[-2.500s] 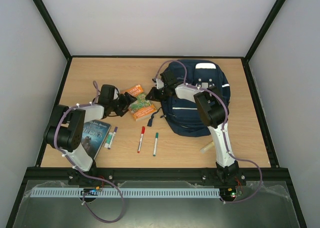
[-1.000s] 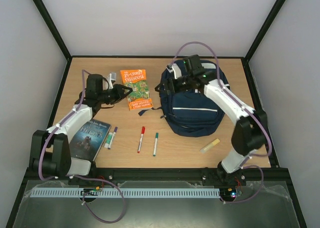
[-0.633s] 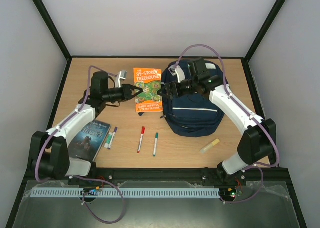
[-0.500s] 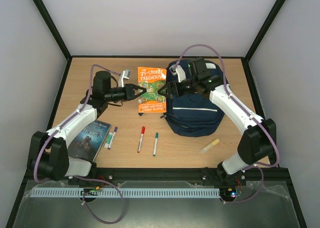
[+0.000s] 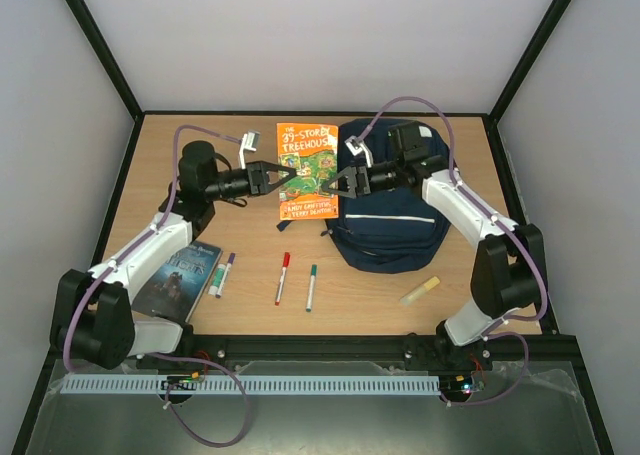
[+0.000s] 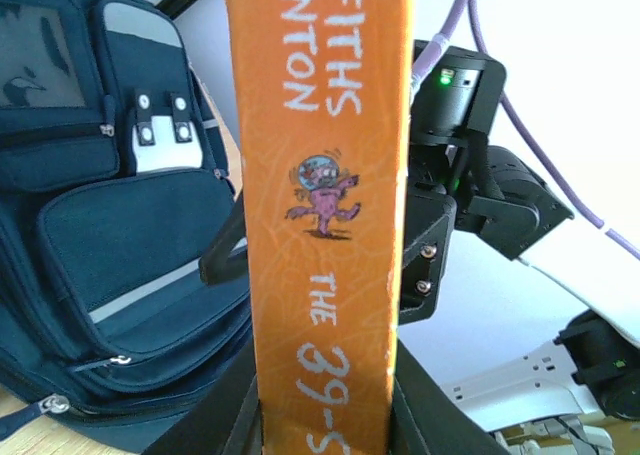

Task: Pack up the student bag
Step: Pick up the book from the center of the board.

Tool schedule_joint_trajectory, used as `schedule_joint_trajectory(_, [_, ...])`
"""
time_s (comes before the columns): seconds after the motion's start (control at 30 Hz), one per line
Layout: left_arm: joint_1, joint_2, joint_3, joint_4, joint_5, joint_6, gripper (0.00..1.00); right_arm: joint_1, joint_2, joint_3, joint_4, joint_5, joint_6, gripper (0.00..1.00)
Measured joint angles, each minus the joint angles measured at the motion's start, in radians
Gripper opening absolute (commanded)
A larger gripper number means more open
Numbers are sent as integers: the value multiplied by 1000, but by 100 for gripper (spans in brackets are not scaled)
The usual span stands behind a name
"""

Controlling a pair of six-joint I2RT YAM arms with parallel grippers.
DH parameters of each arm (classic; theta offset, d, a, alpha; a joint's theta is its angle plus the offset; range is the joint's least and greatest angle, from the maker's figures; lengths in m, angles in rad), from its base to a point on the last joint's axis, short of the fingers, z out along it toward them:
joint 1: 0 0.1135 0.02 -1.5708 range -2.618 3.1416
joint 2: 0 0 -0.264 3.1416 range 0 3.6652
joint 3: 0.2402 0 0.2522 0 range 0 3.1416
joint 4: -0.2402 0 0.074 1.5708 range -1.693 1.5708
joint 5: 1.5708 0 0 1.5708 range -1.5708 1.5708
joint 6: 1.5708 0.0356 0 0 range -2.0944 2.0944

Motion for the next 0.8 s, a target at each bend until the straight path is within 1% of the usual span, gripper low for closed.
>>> schedule_joint_trajectory(0.07, [-4,-1,0,16,10,-6,2,0,0,-6,10,-76,-3,76])
schedule_joint_trajectory(0.23, [-10,-1,0,43,22,-18,2,0,-26,-8,13,-190,-26,75])
schedule_joint_trajectory(0.47, [-12,-1,0,70,31,-27,2,-10,-64,-7,13,-248,-17,69])
schedule_joint_trajectory(0.57, [-12,-1,0,82,31,-28,2,-16,-70,-4,12,-258,0,65])
schedule_joint_trajectory(0.8, [-13,9,0,107,32,-28,2,-21,-80,24,8,-271,57,51])
